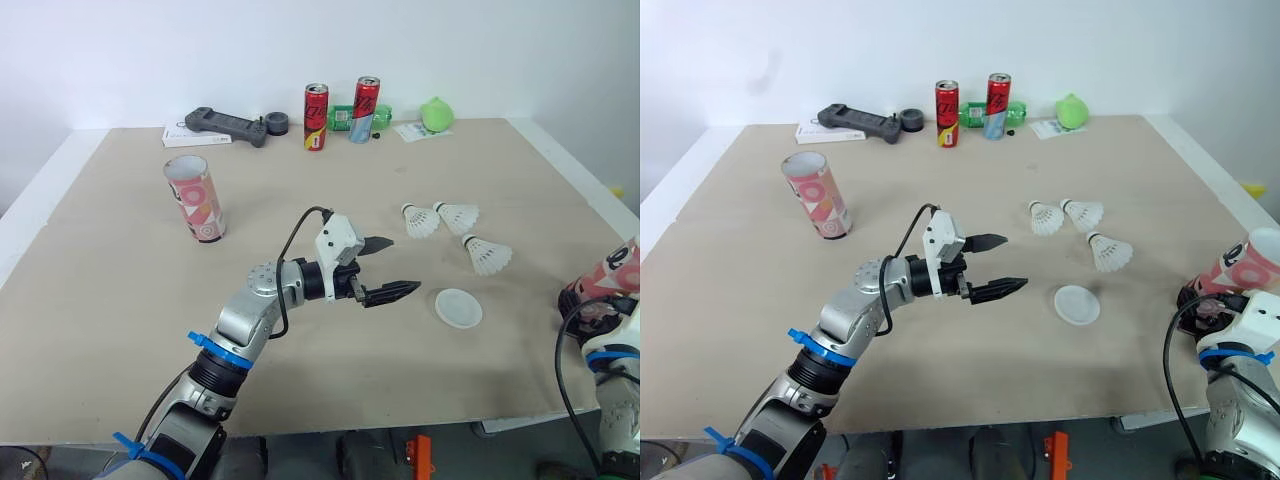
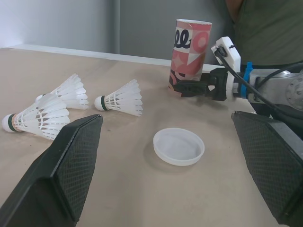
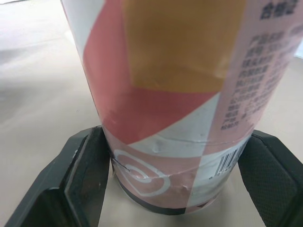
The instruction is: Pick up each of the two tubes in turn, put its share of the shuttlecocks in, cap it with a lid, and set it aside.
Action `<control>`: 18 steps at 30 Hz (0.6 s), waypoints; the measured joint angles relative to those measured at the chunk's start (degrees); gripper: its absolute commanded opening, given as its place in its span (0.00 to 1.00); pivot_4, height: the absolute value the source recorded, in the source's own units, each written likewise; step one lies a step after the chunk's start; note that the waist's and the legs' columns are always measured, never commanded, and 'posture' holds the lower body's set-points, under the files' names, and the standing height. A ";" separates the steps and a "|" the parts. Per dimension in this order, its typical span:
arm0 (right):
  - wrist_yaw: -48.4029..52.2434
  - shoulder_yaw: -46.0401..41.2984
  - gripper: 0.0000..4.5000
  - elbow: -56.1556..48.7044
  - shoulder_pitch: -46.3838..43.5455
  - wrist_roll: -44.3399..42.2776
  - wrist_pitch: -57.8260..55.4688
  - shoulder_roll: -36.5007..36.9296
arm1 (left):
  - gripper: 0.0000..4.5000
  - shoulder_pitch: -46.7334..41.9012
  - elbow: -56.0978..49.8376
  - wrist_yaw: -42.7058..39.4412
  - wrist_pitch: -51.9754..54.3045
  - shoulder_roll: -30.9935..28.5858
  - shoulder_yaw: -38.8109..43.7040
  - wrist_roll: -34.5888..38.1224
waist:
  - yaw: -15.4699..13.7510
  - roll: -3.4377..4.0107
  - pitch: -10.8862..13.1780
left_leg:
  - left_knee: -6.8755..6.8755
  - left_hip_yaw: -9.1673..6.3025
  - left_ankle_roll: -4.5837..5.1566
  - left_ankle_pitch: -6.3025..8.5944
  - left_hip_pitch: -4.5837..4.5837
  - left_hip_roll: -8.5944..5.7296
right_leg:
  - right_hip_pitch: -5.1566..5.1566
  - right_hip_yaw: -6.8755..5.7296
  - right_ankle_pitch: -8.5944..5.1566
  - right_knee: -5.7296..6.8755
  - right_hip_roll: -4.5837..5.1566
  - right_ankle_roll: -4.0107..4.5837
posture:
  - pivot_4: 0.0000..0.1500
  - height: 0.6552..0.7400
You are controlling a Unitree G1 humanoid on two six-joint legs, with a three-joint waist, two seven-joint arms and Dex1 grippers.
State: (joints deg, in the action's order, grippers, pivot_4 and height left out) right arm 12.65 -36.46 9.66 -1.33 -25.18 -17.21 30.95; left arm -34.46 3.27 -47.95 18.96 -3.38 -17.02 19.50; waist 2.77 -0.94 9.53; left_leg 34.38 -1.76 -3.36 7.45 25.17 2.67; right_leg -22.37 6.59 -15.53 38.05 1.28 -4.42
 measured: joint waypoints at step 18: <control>1.20 -1.83 0.94 -7.42 3.94 -1.73 -11.08 1.65 | 1.00 0.00 0.07 -0.03 0.01 0.16 0.01 0.23 | -0.02 -0.58 -0.04 | -0.02 -0.08 -0.02 0.02 0.03 0.01 | 0.00 -0.09 -0.05 -0.03 0.02 0.04 | 1.00 1.00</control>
State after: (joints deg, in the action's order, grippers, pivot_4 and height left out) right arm 13.85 -38.29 2.24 2.61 -26.90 -28.30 32.59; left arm -34.47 3.34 -47.98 18.96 -3.22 -17.01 19.73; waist 2.75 -1.52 9.49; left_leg 34.37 -1.84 -3.38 7.47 25.20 2.68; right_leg -22.37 6.49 -15.58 38.02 1.30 -4.37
